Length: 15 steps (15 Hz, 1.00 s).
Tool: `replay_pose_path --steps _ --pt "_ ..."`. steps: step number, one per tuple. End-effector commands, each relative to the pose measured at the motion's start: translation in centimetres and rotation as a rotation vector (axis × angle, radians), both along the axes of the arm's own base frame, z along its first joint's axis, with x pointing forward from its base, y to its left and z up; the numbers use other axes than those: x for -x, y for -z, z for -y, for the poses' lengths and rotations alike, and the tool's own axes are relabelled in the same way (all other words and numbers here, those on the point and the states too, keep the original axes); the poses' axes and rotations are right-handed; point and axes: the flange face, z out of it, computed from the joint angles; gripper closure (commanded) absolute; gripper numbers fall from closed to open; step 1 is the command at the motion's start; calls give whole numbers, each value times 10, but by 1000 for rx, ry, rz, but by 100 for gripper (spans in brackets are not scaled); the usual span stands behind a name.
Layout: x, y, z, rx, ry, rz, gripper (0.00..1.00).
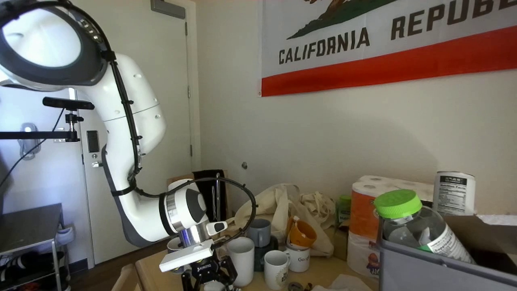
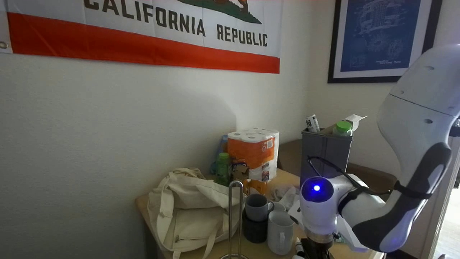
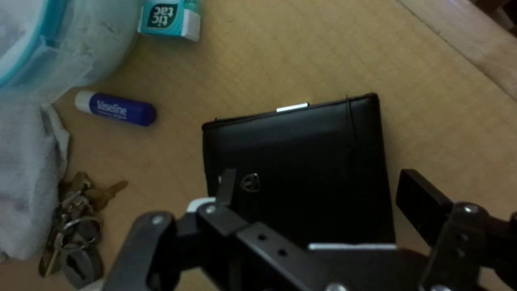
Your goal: Put the black wallet in the white bag
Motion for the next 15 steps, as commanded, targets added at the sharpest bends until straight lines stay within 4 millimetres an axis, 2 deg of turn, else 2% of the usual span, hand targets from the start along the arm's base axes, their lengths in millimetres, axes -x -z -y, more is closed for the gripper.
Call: replay_pose_path --steps 1,2,3,7,9,12,15 --pt "0 7 -5 -11 -14 30 0" --pt "2 10 -5 -11 -16 31 8" --pt "5 11 -6 -15 -16 26 26" --pt "12 11 -7 -7 -11 41 56" --pt "14 10 -8 -4 0 52 60" --pt "15 1 -10 -2 26 65 74" --pt "9 -18 -7 -21 85 42 83"
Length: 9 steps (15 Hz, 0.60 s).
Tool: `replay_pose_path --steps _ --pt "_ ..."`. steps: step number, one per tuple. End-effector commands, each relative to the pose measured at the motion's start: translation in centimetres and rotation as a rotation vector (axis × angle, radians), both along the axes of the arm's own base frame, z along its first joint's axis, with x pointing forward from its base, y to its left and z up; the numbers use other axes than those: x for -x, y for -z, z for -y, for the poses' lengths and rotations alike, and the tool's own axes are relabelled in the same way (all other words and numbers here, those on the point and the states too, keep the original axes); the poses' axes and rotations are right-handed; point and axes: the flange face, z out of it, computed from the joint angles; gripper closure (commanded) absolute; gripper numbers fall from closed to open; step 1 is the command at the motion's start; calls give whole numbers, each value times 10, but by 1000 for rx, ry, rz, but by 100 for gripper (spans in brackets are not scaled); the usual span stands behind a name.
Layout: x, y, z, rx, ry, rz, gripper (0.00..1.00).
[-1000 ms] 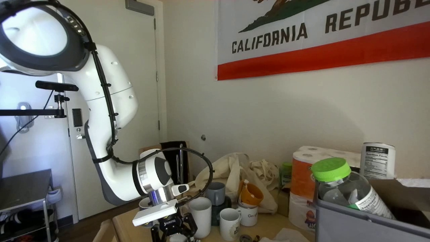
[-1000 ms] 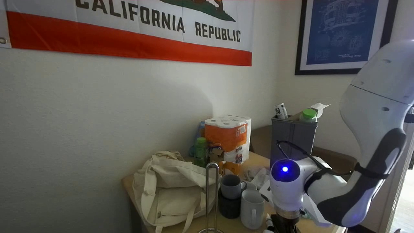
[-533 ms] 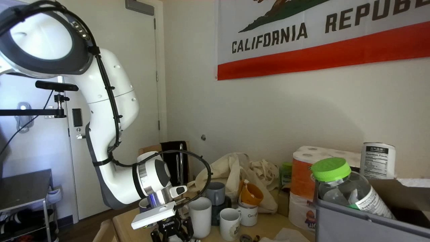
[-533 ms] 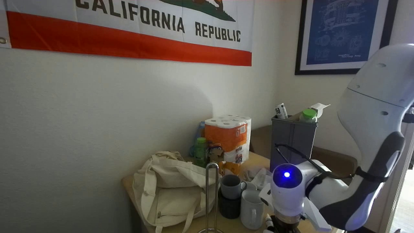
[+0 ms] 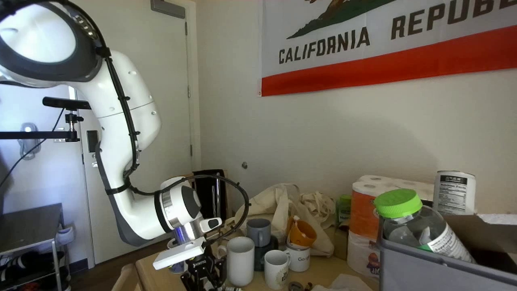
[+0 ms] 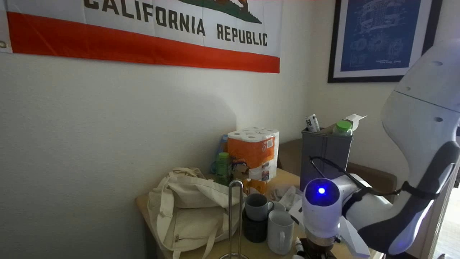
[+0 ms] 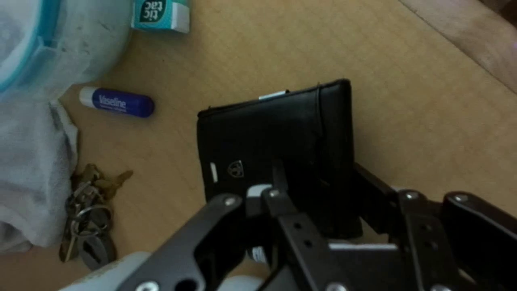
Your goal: Put the black wallet in the white bag
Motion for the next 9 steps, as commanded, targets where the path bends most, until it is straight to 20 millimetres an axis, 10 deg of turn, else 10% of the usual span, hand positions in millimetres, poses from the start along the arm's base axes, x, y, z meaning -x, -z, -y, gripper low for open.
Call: replay_pose_path --steps 1,9 --pt "-4 -21 8 -20 73 -25 87" --pt "-34 -102 36 -55 235 -114 95"
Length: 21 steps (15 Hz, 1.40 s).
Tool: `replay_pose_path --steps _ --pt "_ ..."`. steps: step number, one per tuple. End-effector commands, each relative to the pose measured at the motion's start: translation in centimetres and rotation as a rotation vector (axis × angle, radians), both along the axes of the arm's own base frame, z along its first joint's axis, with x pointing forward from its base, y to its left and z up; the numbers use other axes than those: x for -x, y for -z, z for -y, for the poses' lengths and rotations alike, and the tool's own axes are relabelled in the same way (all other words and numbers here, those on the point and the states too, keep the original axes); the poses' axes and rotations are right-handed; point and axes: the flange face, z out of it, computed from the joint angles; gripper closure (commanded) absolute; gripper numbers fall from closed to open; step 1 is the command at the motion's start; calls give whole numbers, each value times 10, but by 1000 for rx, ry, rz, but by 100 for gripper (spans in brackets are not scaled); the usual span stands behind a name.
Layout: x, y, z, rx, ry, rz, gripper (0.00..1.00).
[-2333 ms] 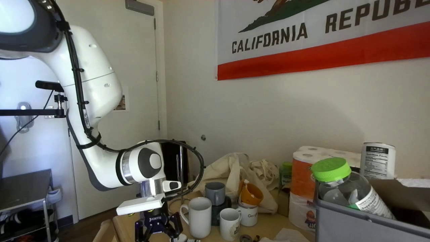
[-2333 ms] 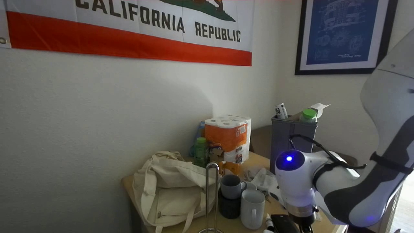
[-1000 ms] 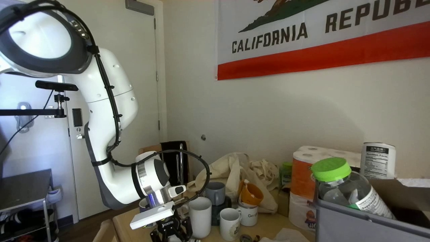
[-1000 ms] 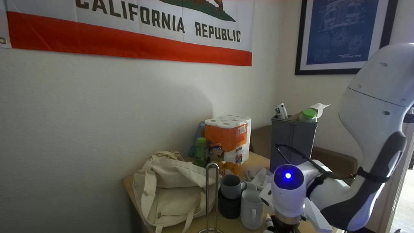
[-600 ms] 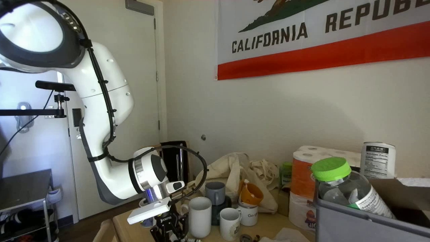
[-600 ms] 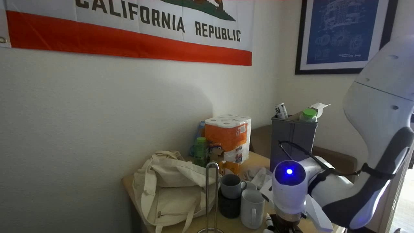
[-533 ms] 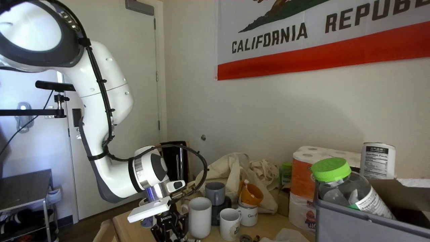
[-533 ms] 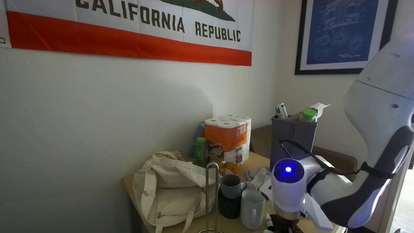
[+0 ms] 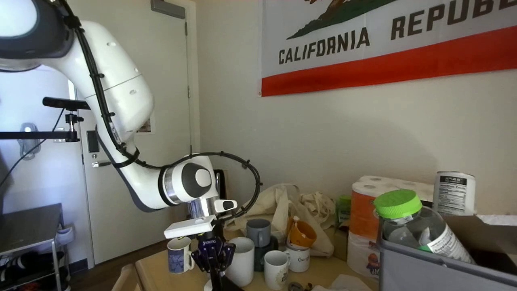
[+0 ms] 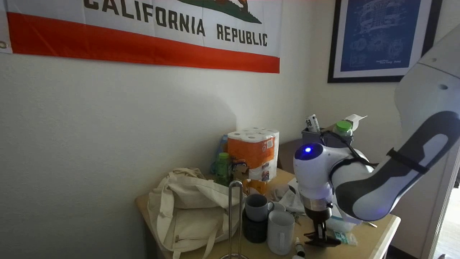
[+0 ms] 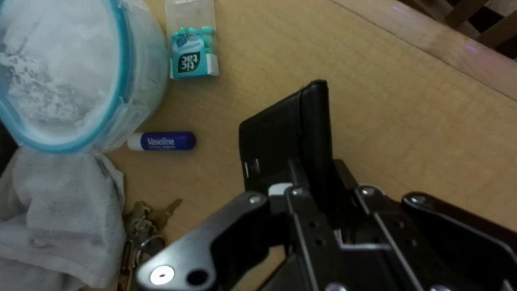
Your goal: Put the black wallet in the white bag
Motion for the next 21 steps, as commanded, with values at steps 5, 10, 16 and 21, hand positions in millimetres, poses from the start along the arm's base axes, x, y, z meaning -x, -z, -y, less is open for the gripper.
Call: replay_pose_path --steps 5,10,16,21 --pt "-20 -108 25 74 127 -32 95" --pt "-58 -191 5 126 87 139 95" --pt "-102 -234 -78 137 -127 325 95" --pt "-135 -221 -167 47 -299 424 95"
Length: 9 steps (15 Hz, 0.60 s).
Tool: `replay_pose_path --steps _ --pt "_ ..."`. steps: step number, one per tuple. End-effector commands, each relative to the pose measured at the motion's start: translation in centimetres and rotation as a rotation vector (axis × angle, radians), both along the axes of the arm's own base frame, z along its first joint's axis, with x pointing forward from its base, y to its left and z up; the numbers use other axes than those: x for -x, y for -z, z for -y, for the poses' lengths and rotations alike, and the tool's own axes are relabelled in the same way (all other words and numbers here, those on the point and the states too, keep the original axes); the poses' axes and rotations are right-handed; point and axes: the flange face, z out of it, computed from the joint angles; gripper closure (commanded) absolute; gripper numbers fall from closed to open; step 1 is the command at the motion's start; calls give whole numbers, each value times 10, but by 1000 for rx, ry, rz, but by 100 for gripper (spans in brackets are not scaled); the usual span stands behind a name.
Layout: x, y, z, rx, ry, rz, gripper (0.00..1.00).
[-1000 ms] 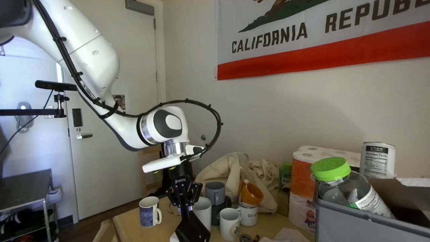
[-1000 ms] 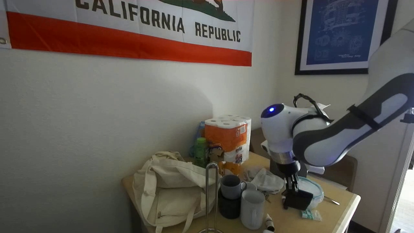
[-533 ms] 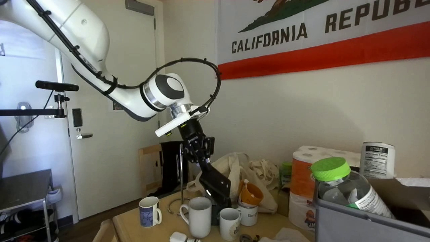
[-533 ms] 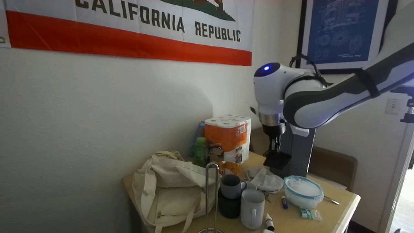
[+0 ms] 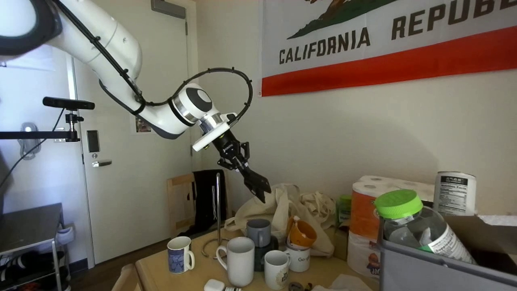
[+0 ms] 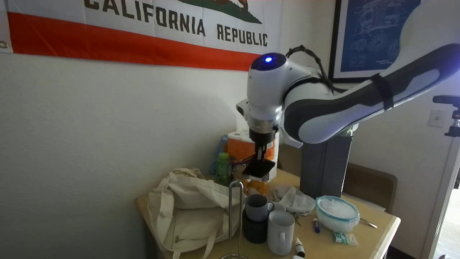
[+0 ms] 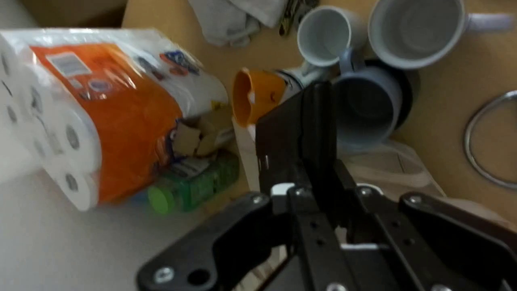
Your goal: Put the black wallet in the white bag
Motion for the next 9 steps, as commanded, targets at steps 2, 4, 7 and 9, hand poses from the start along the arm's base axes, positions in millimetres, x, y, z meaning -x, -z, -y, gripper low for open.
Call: replay_pose_path --steps 2,4,7,9 --pt "-39 17 -70 -21 -148 79 95" --pt "-52 25 -96 -26 -197 101 95" --pt "-69 35 -127 -27 -242 137 95" --pt "-81 40 -141 -26 -254 154 95"
